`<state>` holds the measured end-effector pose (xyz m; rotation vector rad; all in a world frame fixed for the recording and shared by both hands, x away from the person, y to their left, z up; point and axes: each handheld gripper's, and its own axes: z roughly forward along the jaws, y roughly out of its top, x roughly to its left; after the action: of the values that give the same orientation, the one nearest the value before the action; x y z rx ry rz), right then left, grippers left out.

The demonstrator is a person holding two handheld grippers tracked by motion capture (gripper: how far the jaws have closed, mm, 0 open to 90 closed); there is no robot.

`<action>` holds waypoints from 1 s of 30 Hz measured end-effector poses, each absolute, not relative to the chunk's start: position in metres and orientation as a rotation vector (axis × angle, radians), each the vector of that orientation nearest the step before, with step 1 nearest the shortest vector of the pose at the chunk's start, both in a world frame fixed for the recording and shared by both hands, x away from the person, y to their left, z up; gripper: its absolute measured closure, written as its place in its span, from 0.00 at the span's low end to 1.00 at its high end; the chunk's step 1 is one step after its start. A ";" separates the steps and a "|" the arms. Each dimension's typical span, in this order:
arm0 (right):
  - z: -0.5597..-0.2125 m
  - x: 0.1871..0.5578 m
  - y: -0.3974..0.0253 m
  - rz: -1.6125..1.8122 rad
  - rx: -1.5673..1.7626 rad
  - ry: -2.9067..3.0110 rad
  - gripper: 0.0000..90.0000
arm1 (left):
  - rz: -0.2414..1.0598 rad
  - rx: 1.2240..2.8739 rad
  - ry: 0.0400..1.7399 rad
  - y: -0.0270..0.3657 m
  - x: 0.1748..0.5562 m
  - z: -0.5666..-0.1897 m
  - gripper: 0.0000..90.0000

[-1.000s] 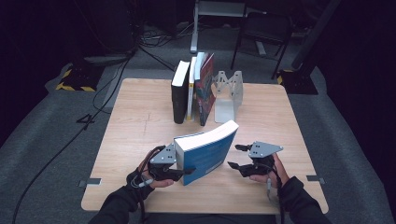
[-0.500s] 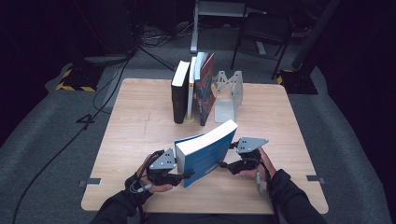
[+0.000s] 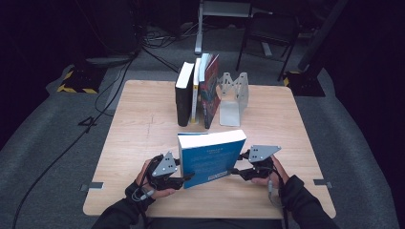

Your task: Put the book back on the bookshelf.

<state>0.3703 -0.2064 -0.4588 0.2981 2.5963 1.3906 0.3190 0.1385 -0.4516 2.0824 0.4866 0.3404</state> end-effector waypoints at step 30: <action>-0.394 0.320 -0.223 1.433 0.351 2.370 0.67 | 0.295 2.093 0.406 0.082 0.377 -0.448 0.27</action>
<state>0.3195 -0.2228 -0.3939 0.3511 2.3703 1.4328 0.3770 0.0821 -0.4479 2.0925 0.4055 0.2949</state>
